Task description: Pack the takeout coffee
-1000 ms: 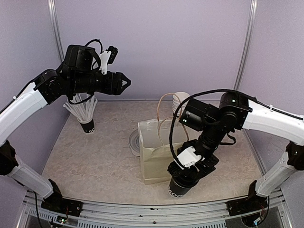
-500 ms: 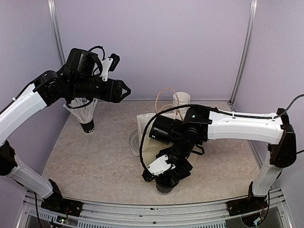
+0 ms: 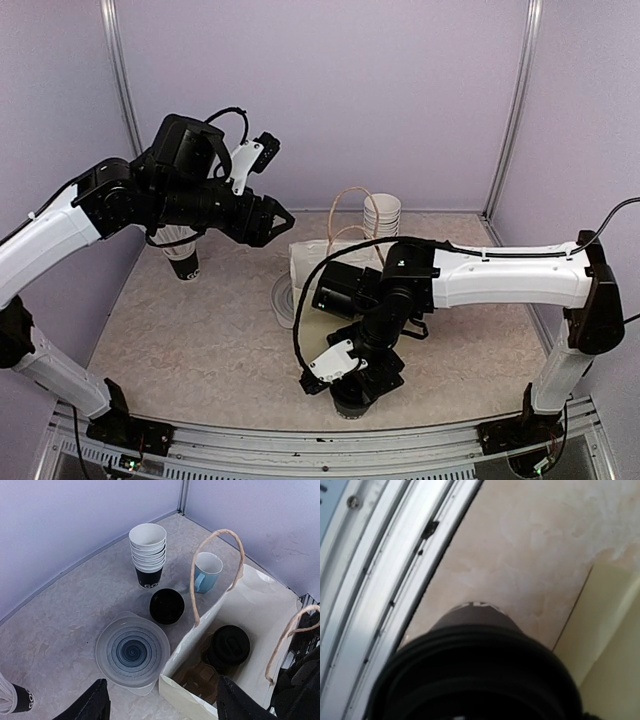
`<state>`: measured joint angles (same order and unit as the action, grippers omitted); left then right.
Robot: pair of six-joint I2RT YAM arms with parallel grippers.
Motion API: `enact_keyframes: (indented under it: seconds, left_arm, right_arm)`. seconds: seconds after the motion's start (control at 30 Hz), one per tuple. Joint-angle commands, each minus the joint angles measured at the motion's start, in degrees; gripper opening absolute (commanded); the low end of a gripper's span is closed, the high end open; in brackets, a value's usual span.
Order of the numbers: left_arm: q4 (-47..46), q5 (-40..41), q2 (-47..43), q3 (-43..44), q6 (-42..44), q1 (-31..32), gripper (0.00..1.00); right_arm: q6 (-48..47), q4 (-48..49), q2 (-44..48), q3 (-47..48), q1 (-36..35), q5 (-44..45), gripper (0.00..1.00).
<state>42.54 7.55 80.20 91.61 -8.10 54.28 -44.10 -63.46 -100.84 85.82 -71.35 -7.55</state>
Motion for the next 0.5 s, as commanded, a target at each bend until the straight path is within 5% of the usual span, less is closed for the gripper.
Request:
enact_keyframes:
  seconds: [0.0, 0.17, 0.47]
  left_arm:
    - [4.8, 2.5, 0.3, 3.1, 1.7, 3.5, 0.72]
    - [12.7, 6.4, 1.3, 11.5, 1.9, 10.4, 0.73]
    - [21.3, 1.7, 6.0, 15.9, 3.9, 22.9, 0.72]
  right_arm:
    - [-0.9, -2.9, 2.1, 1.3, -0.6, -1.4, 0.96]
    - [-5.6, -8.5, 6.6, 3.9, -0.6, -10.4, 1.00]
    - [-12.3, -15.6, 15.8, 15.5, 3.4, -19.0, 1.00]
